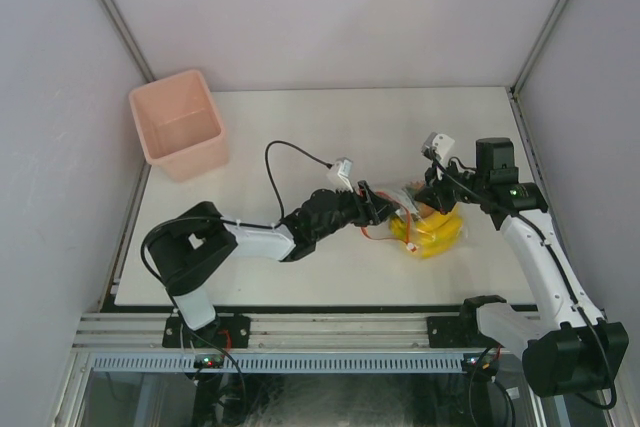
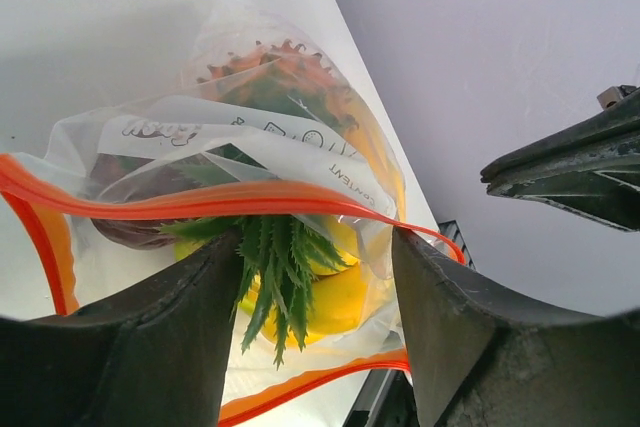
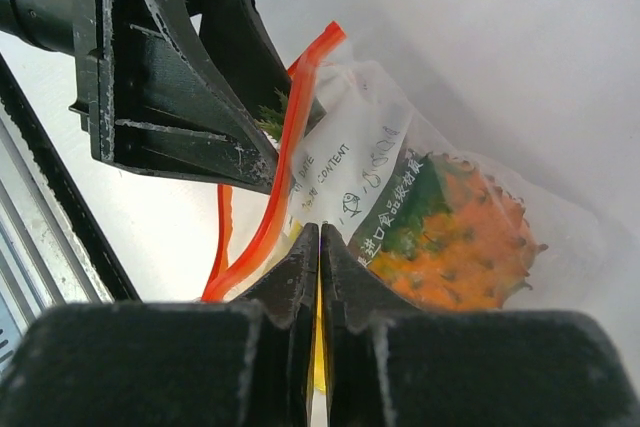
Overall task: Open the zip-top bag and remove the fake food
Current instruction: Pick up the fake fruit from the zipper food storage bag.
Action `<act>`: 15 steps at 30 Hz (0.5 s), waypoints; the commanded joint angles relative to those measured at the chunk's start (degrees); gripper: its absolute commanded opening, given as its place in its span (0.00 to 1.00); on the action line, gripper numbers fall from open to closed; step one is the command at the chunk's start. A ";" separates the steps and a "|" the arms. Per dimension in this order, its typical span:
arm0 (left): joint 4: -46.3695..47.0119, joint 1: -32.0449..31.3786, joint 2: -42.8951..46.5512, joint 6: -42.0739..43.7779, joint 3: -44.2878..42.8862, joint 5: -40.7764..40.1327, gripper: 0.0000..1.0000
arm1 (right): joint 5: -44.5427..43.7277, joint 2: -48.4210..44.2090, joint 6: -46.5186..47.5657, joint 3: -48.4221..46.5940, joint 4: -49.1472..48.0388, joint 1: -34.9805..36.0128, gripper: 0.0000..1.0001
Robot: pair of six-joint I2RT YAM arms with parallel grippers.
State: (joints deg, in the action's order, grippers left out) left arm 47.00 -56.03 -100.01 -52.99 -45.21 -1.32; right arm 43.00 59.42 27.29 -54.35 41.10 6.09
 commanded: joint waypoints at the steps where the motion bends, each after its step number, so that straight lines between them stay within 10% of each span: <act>1: 0.23 -0.40 -0.32 0.20 -1.40 -0.23 0.63 | -0.31 -0.88 0.35 -0.25 -1.32 0.11 0.00; 10: 6.52 0.12 -0.55 0.57 2.81 1.10 0.66 | 6.82 -0.89 4.86 -0.36 3.87 1.83 0.70; 15: 6.52 0.31 -0.82 0.36 1.77 1.35 0.64 | -6.08 0.47 2.85 0.19 1.81 7.92 0.76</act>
State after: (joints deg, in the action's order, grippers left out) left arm 50.17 -55.96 -100.51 -52.97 -42.85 -0.84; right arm 43.46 59.42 30.33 -54.15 43.75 11.70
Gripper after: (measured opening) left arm 0.647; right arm 0.768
